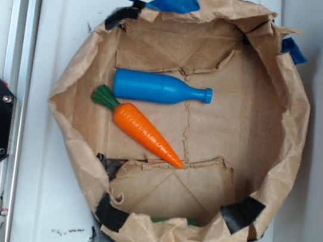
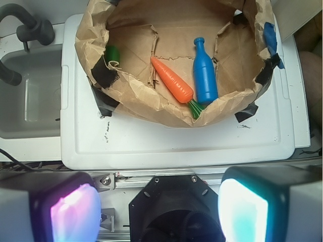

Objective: Grab the blue bottle.

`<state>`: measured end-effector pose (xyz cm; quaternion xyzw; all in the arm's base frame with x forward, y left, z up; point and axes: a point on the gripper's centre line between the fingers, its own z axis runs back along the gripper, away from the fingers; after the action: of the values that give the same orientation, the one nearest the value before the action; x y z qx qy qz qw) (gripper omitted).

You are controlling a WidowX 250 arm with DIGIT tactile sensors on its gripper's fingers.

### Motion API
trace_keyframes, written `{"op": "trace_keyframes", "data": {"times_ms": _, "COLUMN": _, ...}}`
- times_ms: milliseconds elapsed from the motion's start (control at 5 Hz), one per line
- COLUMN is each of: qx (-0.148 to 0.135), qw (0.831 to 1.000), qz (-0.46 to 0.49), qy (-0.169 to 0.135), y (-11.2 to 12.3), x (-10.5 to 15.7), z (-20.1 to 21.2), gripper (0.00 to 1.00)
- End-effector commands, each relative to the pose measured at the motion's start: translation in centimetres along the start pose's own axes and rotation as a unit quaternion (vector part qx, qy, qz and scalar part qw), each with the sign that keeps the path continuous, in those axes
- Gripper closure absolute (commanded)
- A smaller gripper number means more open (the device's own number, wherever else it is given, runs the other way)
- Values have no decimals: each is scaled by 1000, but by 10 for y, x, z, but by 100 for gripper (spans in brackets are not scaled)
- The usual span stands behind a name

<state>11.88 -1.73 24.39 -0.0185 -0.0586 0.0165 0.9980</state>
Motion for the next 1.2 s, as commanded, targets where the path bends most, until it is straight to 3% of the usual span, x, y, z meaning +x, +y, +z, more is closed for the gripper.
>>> {"op": "trace_keyframes", "data": {"times_ms": 0, "qx": 0, "qw": 1000, "qz": 0, "qy": 0, "y": 0, "x": 0, "z": 0, "gripper": 0}}
{"op": "trace_keyframes", "data": {"times_ms": 600, "qx": 0, "qw": 1000, "qz": 0, "qy": 0, "y": 0, "x": 0, "z": 0, "gripper": 0}}
{"op": "trace_keyframes", "data": {"times_ms": 1000, "qx": -20, "qw": 999, "qz": -2, "qy": -25, "y": 1, "x": 70, "z": -15, "gripper": 0}}
